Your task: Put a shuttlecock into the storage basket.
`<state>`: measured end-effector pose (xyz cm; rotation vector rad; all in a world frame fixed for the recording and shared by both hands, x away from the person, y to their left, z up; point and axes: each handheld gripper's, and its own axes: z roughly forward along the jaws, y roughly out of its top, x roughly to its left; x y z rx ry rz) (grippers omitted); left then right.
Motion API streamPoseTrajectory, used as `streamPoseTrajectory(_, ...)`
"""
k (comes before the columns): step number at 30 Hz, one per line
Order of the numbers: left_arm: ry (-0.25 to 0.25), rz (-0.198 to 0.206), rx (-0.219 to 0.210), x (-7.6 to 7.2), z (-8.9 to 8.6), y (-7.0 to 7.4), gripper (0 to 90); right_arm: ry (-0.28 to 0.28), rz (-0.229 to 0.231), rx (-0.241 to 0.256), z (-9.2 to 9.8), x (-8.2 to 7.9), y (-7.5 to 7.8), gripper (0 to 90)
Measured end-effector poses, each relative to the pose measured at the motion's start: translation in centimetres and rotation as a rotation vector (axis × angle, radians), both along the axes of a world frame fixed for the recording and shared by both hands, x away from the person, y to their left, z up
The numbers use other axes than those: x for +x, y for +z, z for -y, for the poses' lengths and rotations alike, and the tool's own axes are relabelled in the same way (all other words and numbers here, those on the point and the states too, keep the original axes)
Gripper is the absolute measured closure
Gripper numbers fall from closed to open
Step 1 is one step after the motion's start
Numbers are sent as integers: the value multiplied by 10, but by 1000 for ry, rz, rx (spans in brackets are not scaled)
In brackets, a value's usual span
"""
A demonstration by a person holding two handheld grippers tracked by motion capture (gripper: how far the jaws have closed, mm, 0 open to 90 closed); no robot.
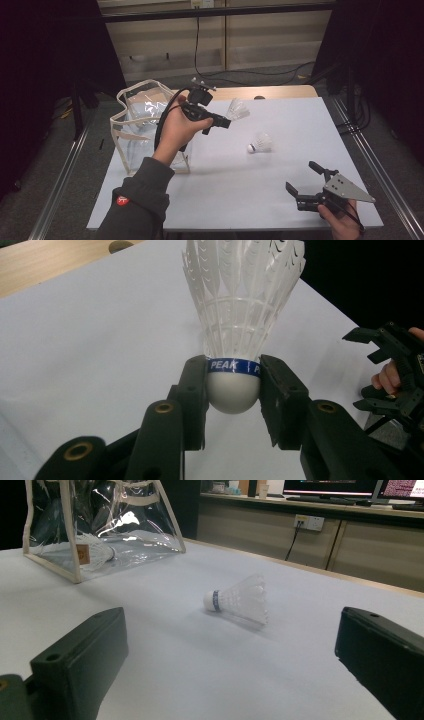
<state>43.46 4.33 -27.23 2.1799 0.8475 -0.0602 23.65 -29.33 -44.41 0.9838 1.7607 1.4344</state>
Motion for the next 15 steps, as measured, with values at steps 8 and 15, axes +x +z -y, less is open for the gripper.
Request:
streamPoseTrajectory(8, 8, 4, -2, 0, -3, 7, 652, 1, 0, -1, 0, 0, 0, 5)
streamPoseTrajectory(15, 12, 6, 5, 2, -7, 12, 652, 1, 0, 0, 0, 0, 0, 5)
